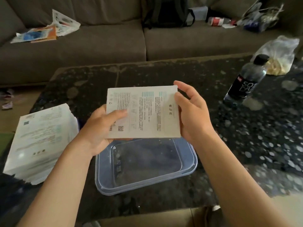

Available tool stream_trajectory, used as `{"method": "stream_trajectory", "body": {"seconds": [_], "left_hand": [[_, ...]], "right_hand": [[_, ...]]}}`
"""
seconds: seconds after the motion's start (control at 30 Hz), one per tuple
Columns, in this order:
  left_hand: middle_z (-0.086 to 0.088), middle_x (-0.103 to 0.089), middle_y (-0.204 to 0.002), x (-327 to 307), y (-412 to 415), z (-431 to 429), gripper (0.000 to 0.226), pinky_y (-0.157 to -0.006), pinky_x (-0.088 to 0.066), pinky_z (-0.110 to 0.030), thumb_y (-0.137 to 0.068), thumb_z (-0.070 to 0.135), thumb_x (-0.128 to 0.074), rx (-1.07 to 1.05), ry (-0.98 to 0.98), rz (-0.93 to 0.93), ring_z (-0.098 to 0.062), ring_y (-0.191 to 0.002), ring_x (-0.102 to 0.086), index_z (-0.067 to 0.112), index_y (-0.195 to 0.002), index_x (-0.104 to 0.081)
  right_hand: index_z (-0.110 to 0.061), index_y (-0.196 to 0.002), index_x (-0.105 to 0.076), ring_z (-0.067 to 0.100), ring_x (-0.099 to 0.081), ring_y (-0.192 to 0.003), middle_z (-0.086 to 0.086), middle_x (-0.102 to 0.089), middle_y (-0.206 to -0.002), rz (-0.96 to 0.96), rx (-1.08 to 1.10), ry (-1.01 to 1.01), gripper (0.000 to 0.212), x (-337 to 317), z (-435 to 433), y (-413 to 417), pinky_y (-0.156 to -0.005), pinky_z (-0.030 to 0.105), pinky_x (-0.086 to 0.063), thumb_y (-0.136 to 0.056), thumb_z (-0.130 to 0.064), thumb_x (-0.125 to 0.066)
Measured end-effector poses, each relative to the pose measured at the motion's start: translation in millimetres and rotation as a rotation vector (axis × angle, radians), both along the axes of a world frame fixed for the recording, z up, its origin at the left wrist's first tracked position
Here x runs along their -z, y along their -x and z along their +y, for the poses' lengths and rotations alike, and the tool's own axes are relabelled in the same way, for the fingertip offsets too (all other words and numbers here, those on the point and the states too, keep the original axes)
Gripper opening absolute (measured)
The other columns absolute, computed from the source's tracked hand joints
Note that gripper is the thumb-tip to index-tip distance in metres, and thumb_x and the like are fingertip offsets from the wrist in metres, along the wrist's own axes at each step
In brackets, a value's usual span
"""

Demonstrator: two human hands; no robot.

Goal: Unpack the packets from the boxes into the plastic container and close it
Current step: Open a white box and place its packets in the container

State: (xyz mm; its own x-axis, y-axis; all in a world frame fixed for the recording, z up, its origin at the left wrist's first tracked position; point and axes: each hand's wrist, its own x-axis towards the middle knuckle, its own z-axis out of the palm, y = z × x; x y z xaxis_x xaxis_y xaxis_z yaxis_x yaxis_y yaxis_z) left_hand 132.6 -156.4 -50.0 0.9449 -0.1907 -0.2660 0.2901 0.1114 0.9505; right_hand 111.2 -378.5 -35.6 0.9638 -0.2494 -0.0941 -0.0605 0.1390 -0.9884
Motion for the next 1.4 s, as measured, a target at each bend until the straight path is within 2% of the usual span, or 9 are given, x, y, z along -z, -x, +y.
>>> {"method": "stream_trajectory", "body": {"seconds": [0.23, 0.37, 0.5, 0.6, 0.77, 1.0, 1.23, 1.3, 1.4], "left_hand": [[-0.007, -0.077, -0.12, 9.1, 6.4, 0.8, 0.052, -0.08, -0.065, -0.04, -0.081, 0.024, -0.069, -0.078, -0.019, -0.041, -0.026, -0.109, -0.075, 0.014, -0.132, -0.064], [-0.008, -0.076, -0.121, 13.2, 13.7, 0.4, 0.05, -0.084, -0.065, -0.042, -0.084, 0.017, -0.08, -0.049, -0.02, -0.007, -0.027, -0.112, -0.074, 0.013, -0.131, -0.065], [-0.006, -0.077, -0.12, 16.8, 17.8, -5.7, 0.049, -0.077, -0.065, -0.036, -0.08, 0.014, -0.081, -0.04, -0.011, -0.006, -0.025, -0.109, -0.075, 0.015, -0.127, -0.067], [-0.002, -0.078, -0.116, 17.6, 17.6, -10.9, 0.046, -0.074, -0.065, -0.033, -0.078, 0.017, -0.08, -0.052, -0.044, -0.046, -0.022, -0.107, -0.076, 0.019, -0.123, -0.068], [0.002, -0.079, -0.114, 22.2, 14.7, -7.5, 0.041, -0.076, -0.062, -0.034, -0.079, 0.025, -0.081, -0.049, -0.063, -0.082, -0.018, -0.105, -0.076, 0.025, -0.118, -0.07], [0.003, -0.08, -0.111, 29.7, 13.6, 5.1, 0.044, -0.07, -0.064, -0.029, -0.071, 0.023, -0.073, -0.1, -0.06, -0.147, -0.017, -0.102, -0.077, 0.022, -0.115, -0.072], [0.006, -0.079, -0.115, 36.9, 20.1, 8.4, 0.046, -0.08, -0.065, -0.035, -0.074, 0.022, -0.082, -0.16, -0.092, -0.236, -0.017, -0.108, -0.075, 0.021, -0.119, -0.071], [0.006, -0.078, -0.117, 38.3, 22.5, 7.7, 0.048, -0.081, -0.065, -0.036, -0.075, 0.02, -0.088, -0.152, -0.113, -0.268, -0.017, -0.109, -0.075, 0.023, -0.119, -0.07], [0.008, -0.077, -0.118, 39.5, 25.1, 6.8, 0.046, -0.083, -0.064, -0.039, -0.075, 0.026, -0.078, -0.15, -0.14, -0.304, -0.017, -0.111, -0.074, 0.024, -0.12, -0.069]], "right_hand": [[-0.057, -0.134, -0.048, 0.009, -0.067, -0.107, -0.015, -0.068, -0.119, -0.045, -0.134, -0.004, 0.037, 14.6, 5.9, 4.5, -0.098, 0.046, -0.055, -0.108, -0.032, -0.038], [-0.055, -0.146, -0.031, 0.011, -0.069, -0.108, -0.008, -0.064, -0.129, -0.08, -0.289, 0.087, 0.057, 18.5, -3.6, 10.7, -0.089, 0.04, -0.06, -0.101, -0.03, -0.057], [-0.044, -0.148, -0.027, 0.008, -0.071, -0.1, -0.003, -0.069, -0.117, -0.126, -0.295, 0.227, 0.082, 23.6, -9.4, 13.8, -0.076, 0.03, -0.062, -0.088, -0.017, -0.075], [-0.043, -0.148, -0.027, 0.009, -0.072, -0.1, -0.003, -0.069, -0.116, -0.115, -0.276, 0.218, 0.083, 27.3, -12.1, 15.7, -0.074, 0.03, -0.062, -0.088, -0.012, -0.075], [-0.048, -0.148, -0.025, 0.016, -0.07, -0.107, -0.002, -0.067, -0.125, -0.099, -0.282, 0.235, 0.079, 33.4, -11.5, 11.6, -0.086, 0.044, -0.061, -0.094, -0.01, -0.068], [-0.043, -0.157, -0.008, 0.01, -0.064, -0.116, -0.008, -0.055, -0.14, -0.082, -0.308, 0.309, 0.086, 39.6, 1.1, 6.1, -0.09, 0.038, -0.06, -0.098, -0.015, -0.063], [-0.049, -0.154, -0.015, 0.002, -0.068, -0.103, -0.031, -0.063, -0.112, -0.09, -0.242, 0.46, 0.089, 43.4, 6.8, 11.7, -0.079, 0.033, -0.062, -0.091, -0.024, -0.073], [-0.049, -0.153, -0.018, 0.002, -0.069, -0.099, -0.027, -0.065, -0.107, -0.083, -0.202, 0.497, 0.089, 43.4, 6.4, 14.1, -0.076, 0.032, -0.063, -0.089, -0.023, -0.074], [-0.05, -0.15, -0.024, 0.006, -0.07, -0.094, -0.014, -0.068, -0.109, -0.088, -0.136, 0.543, 0.083, 43.1, 5.0, 16.3, -0.07, 0.031, -0.063, -0.088, -0.023, -0.072]]}}
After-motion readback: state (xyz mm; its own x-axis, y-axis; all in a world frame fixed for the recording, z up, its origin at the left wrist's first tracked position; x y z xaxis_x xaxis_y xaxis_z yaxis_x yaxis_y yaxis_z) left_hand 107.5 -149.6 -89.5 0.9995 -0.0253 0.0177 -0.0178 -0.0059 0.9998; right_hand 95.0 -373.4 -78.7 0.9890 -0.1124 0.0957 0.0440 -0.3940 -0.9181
